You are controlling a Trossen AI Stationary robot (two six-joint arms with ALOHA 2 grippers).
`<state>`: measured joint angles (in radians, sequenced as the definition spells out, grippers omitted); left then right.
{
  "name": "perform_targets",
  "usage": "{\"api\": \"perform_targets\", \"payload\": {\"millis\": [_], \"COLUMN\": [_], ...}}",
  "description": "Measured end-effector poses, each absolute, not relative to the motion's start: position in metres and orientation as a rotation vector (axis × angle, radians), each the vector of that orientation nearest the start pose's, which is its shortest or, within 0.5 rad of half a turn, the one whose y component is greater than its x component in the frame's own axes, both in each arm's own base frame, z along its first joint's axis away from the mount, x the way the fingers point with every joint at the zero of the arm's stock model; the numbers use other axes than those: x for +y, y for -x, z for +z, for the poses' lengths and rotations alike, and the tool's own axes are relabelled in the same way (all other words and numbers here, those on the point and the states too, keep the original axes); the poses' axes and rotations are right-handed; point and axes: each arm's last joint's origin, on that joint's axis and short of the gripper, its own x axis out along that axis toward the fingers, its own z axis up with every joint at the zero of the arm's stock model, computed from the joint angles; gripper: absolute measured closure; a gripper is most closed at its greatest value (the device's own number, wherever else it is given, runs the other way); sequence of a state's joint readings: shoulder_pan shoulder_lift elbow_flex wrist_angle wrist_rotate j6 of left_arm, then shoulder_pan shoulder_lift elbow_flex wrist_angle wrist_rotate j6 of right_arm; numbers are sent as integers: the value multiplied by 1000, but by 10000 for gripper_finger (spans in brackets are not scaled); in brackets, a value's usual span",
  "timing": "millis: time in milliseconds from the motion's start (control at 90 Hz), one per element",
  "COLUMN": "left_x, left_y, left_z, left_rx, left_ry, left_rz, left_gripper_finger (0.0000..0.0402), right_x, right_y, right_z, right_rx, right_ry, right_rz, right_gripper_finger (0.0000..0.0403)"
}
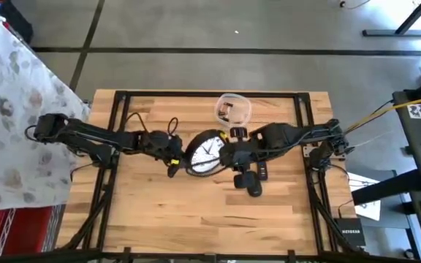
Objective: Insert battery
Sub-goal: Insert the black battery into the wall clock
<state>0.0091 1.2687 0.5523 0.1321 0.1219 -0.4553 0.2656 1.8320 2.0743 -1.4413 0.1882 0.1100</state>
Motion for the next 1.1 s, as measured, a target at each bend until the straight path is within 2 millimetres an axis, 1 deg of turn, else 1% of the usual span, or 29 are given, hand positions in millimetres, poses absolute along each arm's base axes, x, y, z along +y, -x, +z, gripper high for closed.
{"api": "perform_targets", "payload": {"millis": [122,300,356,422,589,700,800,911,1033,1100], "left_x": [2,4,4,3,-2,-3,-3,-5,-7,-8], "left_y": [-235,-225,-224,-223,-218,-214,-211,-210,-211,-211], "left_z": [169,157,156,156,161,165,167,168,171,172], "left_rx": [717,755,759,774,795,803,824,845,844,850], "left_ry": [469,461,479,502,575,610,666,725,832,866], "left_rz": [81,141,141,96,-28,-53,-53,-95,-164,-183], "left_gripper_finger": [232,227,227,227,226,226,226,226,226,226], "right_x": [90,92,93,93,94,96,97,101,106,109], "right_y": [-336,-339,-340,-342,-345,-347,-352,-361,-378,-390], "right_z": [373,353,347,340,326,320,319,323,325,316], "right_rx": [1210,1256,1264,1271,1279,1266,1229,1133,979,949], "right_ry": [178,167,160,153,153,137,114,78,64,84], "right_rz": [-10,-29,-26,-34,-34,-18,3,34,57,73], "right_gripper_finger": [338,338,338,338,338,338,338,338,338,338]}}
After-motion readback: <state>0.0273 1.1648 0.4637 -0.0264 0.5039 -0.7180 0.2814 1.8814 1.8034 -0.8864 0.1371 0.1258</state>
